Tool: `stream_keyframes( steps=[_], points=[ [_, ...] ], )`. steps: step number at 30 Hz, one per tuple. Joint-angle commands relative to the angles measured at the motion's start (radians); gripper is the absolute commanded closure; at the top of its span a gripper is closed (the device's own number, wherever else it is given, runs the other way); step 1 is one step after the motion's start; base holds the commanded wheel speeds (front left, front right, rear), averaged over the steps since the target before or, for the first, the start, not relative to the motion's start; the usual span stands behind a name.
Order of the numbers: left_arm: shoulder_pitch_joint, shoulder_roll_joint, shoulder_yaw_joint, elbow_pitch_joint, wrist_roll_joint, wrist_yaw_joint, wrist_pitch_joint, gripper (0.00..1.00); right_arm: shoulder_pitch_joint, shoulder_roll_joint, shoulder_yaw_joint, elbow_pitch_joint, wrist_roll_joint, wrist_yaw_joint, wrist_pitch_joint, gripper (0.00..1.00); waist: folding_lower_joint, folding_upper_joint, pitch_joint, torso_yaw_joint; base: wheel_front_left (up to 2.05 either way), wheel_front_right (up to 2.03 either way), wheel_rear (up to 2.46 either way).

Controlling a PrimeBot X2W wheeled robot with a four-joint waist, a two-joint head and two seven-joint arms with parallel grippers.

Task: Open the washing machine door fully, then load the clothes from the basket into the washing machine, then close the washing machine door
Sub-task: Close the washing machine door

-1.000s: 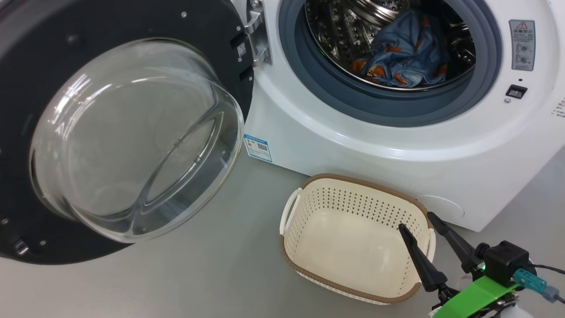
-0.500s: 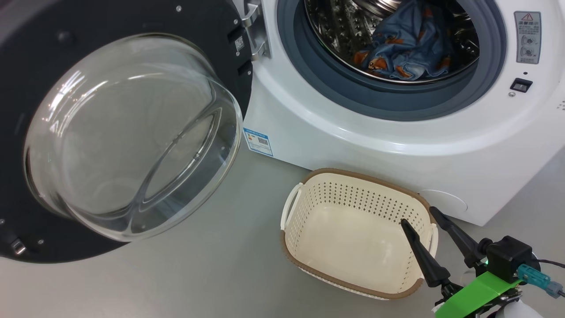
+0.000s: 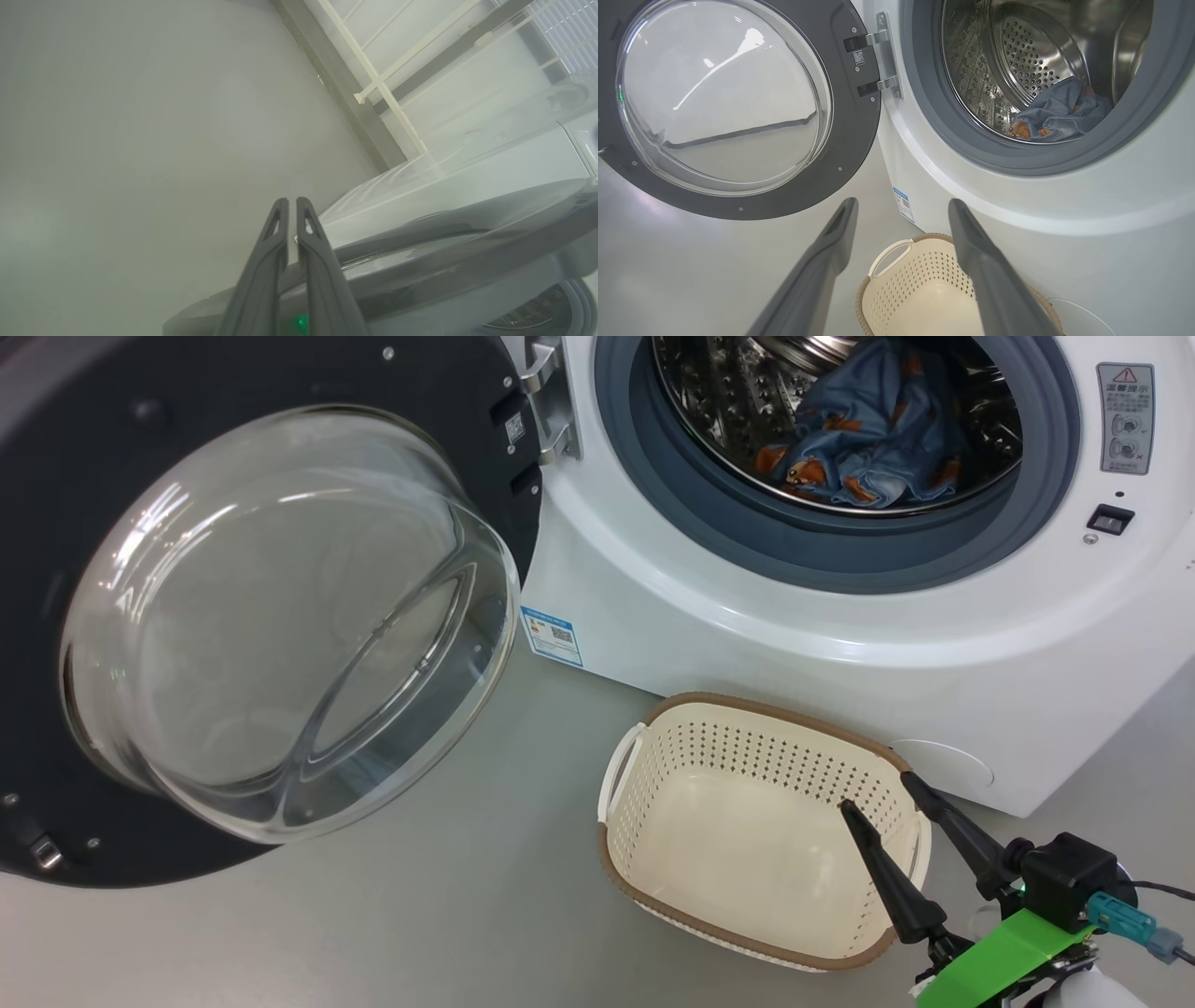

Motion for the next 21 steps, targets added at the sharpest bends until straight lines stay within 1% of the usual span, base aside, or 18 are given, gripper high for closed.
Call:
stream_keyframes(
  steps=[1, 10, 21],
  points=[
    [-0.027, 0.078, 0.014, -0.040, -0.018, -0.001, 0.032, 1.00, -0.018, -0.019, 0.015, -0.024, 0.006, 0.005, -0.008, 0.00, 0.0000, 0.0000, 0.000, -0.001, 0.00, 0.00, 0.00],
    [0.023, 0.065, -0.006, -0.124, -0.081, -0.005, 0.186, 1.00, -0.016, -0.020, 0.018, -0.022, 0.008, 0.005, -0.008, 0.00, 0.0000, 0.0000, -0.007, -0.001, 0.00, 0.00, 0.00],
    [0.110, 0.053, -0.018, -0.261, -0.149, -0.006, 0.336, 1.00, -0.013, -0.013, 0.014, -0.018, 0.007, 0.005, -0.008, 0.00, 0.0000, 0.0000, -0.023, 0.004, 0.00, 0.00, 0.00]
  ],
)
